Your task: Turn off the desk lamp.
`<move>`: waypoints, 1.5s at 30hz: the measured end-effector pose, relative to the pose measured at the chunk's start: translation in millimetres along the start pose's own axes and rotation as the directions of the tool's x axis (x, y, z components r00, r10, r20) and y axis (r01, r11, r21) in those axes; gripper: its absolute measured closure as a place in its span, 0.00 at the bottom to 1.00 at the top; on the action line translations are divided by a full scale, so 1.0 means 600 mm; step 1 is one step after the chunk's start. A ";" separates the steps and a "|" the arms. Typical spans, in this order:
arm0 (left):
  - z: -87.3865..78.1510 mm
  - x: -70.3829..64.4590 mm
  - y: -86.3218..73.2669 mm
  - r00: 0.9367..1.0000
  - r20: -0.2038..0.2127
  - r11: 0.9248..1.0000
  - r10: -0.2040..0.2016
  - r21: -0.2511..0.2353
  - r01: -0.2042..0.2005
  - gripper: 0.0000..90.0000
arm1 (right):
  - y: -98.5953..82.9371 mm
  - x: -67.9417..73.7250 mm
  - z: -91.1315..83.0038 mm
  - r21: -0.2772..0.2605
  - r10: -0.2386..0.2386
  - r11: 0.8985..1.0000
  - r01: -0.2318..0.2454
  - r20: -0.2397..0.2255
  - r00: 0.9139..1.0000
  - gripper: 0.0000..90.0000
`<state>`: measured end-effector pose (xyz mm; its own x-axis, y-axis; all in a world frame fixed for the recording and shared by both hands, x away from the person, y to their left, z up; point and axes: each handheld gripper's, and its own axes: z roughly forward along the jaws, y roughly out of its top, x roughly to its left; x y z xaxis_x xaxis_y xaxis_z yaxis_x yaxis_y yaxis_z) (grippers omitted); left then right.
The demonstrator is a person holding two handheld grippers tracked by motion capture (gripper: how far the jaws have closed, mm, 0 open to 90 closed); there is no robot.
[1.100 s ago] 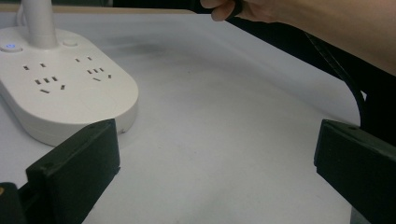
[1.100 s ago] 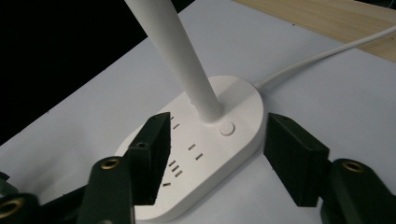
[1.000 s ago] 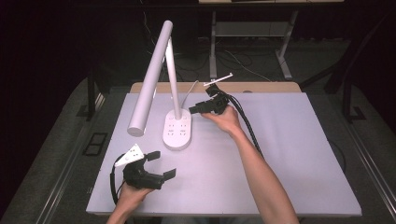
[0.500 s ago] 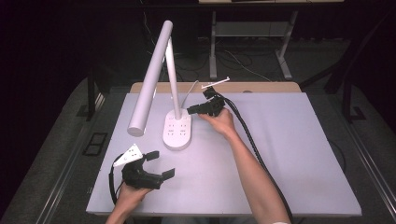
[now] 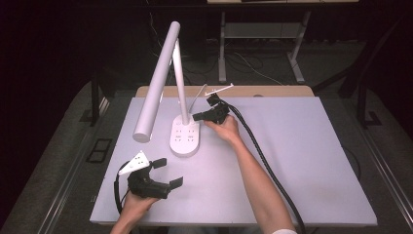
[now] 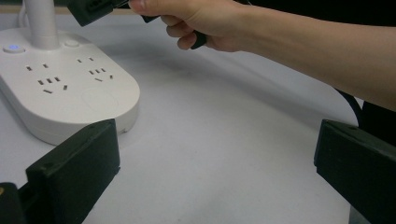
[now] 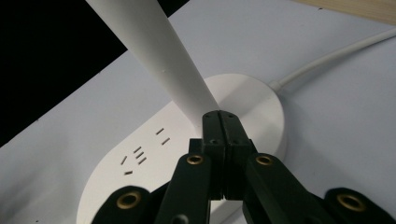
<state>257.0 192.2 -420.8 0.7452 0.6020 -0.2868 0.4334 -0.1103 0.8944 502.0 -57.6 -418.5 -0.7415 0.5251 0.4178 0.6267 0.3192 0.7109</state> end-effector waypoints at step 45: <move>0.000 -0.002 0.000 1.000 -0.003 1.000 0.008 0.003 -0.008 0.00 | -0.013 -0.005 0.034 0.005 0.062 0.998 -0.062 0.033 0.998 1.00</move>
<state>256.1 191.8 -420.2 0.7468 0.6037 -0.2789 0.4293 -0.1174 0.8955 504.1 -45.6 -437.1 -0.6929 0.5694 0.4423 0.6728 0.2899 0.6807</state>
